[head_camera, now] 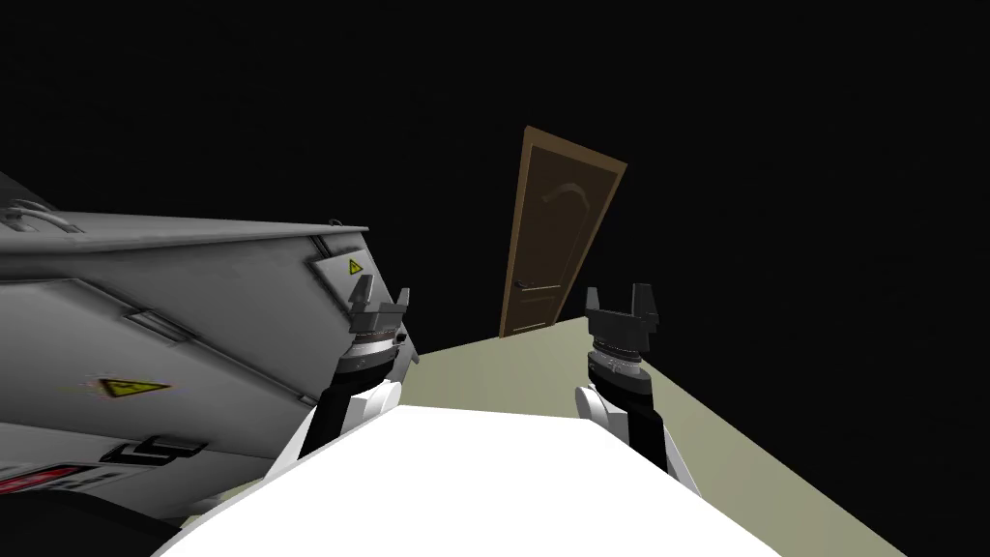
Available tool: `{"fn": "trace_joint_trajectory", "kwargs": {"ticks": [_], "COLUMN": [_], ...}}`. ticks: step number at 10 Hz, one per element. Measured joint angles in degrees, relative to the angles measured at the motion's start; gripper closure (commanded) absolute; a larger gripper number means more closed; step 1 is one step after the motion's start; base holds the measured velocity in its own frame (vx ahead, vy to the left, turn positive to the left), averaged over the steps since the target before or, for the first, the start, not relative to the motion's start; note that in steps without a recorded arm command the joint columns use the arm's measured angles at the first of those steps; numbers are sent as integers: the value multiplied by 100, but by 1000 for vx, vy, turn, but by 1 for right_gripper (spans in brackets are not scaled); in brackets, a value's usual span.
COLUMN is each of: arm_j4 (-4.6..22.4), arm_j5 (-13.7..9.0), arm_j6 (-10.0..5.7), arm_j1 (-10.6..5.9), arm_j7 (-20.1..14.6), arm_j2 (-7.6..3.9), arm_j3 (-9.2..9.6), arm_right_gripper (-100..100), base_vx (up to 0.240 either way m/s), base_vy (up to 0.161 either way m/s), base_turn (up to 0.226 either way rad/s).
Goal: Pull the door open
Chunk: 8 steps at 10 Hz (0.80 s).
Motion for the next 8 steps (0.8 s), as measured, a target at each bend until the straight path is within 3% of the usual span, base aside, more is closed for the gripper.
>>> {"fn": "trace_joint_trajectory", "kwargs": {"ticks": [3,5,7,8], "arm_j4": [261,538,803,938], "arm_j5": [-39,-51,-73,-83], "arm_j6": [-4,-115,-68,-88], "arm_j1": [-55,-45,-184,-166], "arm_j7": [-34,-40,-61,-65], "arm_j2": [-100,-153,-237,-277], "arm_j3": [-13,24,18,41], "arm_right_gripper": [-100,-100,-100,-100], "base_vx": [92,103,85,86], "base_vy": [-16,-25,-39,-30], "base_turn": [51,68,71,72]}}
